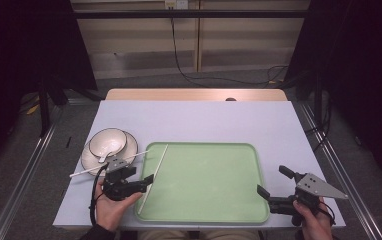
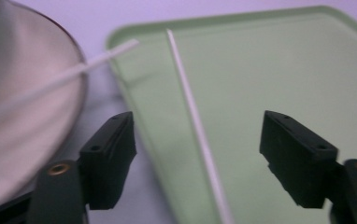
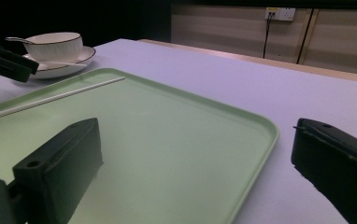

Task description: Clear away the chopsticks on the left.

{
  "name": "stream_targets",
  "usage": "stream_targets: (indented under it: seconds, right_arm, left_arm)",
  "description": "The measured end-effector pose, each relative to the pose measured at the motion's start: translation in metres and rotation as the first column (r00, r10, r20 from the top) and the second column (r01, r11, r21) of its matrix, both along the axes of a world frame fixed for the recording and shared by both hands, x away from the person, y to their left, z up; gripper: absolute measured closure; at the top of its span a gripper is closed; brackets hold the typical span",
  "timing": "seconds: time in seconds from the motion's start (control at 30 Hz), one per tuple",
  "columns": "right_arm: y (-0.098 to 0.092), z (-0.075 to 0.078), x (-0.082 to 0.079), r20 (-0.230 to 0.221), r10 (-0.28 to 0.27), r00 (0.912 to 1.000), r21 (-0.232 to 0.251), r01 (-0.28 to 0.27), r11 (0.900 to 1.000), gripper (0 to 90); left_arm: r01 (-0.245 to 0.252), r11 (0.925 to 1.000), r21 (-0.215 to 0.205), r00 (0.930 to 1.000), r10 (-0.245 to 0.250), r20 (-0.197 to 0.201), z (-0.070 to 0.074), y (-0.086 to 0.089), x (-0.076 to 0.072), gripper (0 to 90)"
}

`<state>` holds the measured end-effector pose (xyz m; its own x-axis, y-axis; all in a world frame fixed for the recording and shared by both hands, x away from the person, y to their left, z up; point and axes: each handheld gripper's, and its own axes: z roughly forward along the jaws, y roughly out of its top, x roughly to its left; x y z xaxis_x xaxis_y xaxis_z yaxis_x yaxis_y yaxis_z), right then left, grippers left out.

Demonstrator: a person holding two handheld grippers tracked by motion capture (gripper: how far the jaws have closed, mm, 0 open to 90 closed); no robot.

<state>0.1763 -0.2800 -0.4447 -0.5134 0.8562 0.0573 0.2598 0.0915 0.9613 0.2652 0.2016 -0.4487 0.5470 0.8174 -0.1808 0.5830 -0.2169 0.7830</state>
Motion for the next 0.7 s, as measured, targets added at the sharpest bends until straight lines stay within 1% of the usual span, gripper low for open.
stream_targets:
  seconds: [0.07, 0.13, 0.17, 0.27, 0.3, 0.37, 0.43, 0.47, 0.5, 0.53, 0.57, 0.6, 0.7]
  right_arm:
    - [0.0, 0.0, 0.0, 0.001, -0.003, 1.0, 0.002, 0.003, 1.0, 1.4]
    - [0.0, 0.0, 0.0, -0.002, -0.002, 1.0, 0.002, 0.002, 1.0, 1.4]
    - [0.0, 0.0, 0.0, -0.002, -0.002, 1.0, 0.002, 0.002, 1.0, 1.5]
    - [0.0, 0.0, 0.0, -0.003, 0.001, 1.0, 0.001, -0.001, 1.0, 1.4]
    - [0.0, 0.0, 0.0, -0.002, -0.001, 1.0, 0.0, 0.001, 1.0, 1.4]
    - [0.0, 0.0, 0.0, -0.002, -0.003, 1.0, 0.0, 0.003, 1.0, 1.4]
    - [0.0, 0.0, 0.0, -0.002, -0.001, 1.0, 0.0, 0.001, 1.0, 1.4]
    - [0.0, 0.0, 0.0, -0.001, -0.001, 1.0, 0.0, 0.001, 1.0, 1.4]
    - [0.0, 0.0, 0.0, -0.001, -0.002, 1.0, 0.001, 0.002, 1.0, 1.4]
    - [0.0, 0.0, 0.0, -0.001, -0.002, 1.0, 0.001, 0.002, 1.0, 1.5]
    - [0.0, 0.0, 0.0, -0.003, -0.002, 1.0, 0.002, 0.002, 1.0, 1.4]
    - [0.0, 0.0, 0.0, -0.003, -0.002, 1.0, 0.002, 0.002, 1.0, 1.4]
    - [0.0, 0.0, 0.0, 0.0, -0.004, 1.0, 0.002, 0.004, 1.0, 1.5]
  left_arm:
    - [0.013, 0.9997, -0.022, 0.9999, -0.013, 0.002, 0.001, 0.007, -0.001, 21.6]
    - [0.036, 0.9994, -0.006, 0.9988, -0.035, 0.034, 0.002, 0.012, -0.002, 18.9]
    - [0.046, 0.9989, -0.005, 0.9979, -0.046, 0.046, 0.002, 0.016, -0.002, 16.2]
    - [0.068, 0.9975, -0.022, 0.9955, -0.066, 0.068, 0.002, 0.025, -0.003, 11.7]
    - [0.071, 0.9973, -0.02, 0.9948, -0.069, 0.075, 0.002, 0.027, -0.004, 10.0]
    - [0.128, 0.9917, -0.012, 0.9883, -0.127, 0.084, 0.002, 0.032, -0.006, 6.6]
    - [0.182, 0.9828, -0.03, 0.9803, -0.179, 0.084, 0.004, 0.038, -0.008, 5.8]
    - [0.185, 0.9819, -0.039, 0.9794, -0.181, 0.088, 0.005, 0.039, -0.008, 6.2]
    - [0.184, 0.9823, -0.035, 0.9788, -0.18, 0.098, 0.005, 0.041, -0.008, 6.3]
    - [0.22, 0.9751, -0.028, 0.9712, -0.216, 0.1, 0.005, 0.043, -0.008, 5.3]
    - [0.24, 0.9702, -0.034, 0.967, -0.236, 0.097, 0.006, 0.045, -0.008, 5.2]
    - [0.233, 0.9721, -0.026, 0.9687, -0.23, 0.094, 0.006, 0.046, -0.008, 6.4]
    - [0.246, 0.9693, 0.005, 0.9632, -0.245, 0.11, 0.008, 0.051, -0.008, 7.7]
